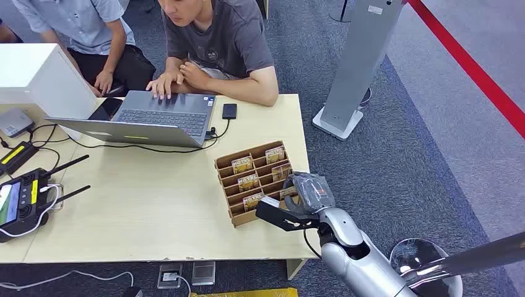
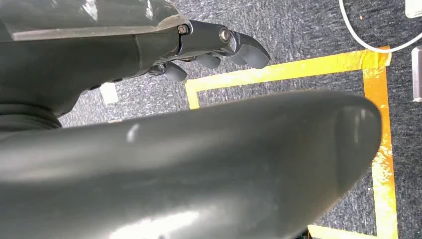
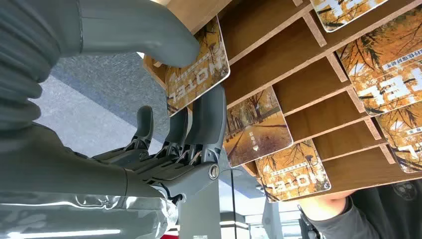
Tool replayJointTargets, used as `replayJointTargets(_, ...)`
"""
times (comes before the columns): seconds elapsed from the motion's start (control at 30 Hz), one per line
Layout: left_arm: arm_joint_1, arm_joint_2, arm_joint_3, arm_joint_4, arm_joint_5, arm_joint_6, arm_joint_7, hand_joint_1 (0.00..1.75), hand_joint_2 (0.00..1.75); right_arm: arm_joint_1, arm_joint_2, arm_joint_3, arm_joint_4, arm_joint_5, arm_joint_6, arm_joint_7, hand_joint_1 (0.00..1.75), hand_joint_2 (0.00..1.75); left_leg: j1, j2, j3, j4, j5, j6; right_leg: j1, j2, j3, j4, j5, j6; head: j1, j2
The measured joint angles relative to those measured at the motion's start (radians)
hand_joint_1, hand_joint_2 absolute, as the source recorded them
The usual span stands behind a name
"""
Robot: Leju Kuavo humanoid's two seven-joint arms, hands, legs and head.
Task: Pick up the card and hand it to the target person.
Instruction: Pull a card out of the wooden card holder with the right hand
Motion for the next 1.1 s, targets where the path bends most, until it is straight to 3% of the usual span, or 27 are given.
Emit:
replayJointTargets(0.23,0.000,-0.001,0.000,0.000,0.002,-0.003,0.005,0.00,0.00,0.000,0.001,0.000,0.000,0.000,0.001,0.000,1.01,1.75,0.000,0.000,0.000,0.000,0.000,0.000,0.000,0.000,0.000,0.000,0.000,0.000,0.000,0.000)
replayJointTargets(0.63,0.001,-0.001,0.000,0.000,0.002,-0.008,0.007,0.00,0.00,-0.001,0.002,0.000,0.000,0.000,0.002,0.000,1.52,1.75,0.000,0.000,0.000,0.000,0.000,0.000,0.000,0.000,0.000,0.000,0.000,0.000,0.000,0.000)
replayJointTargets(1.1,0.001,-0.001,0.000,0.000,-0.008,-0.006,-0.004,0.00,0.00,0.000,0.002,-0.003,-0.004,0.004,0.004,0.000,1.52,1.75,0.000,0.000,0.001,0.000,0.000,0.000,0.000,0.000,0.000,0.000,0.000,0.000,0.000,0.000)
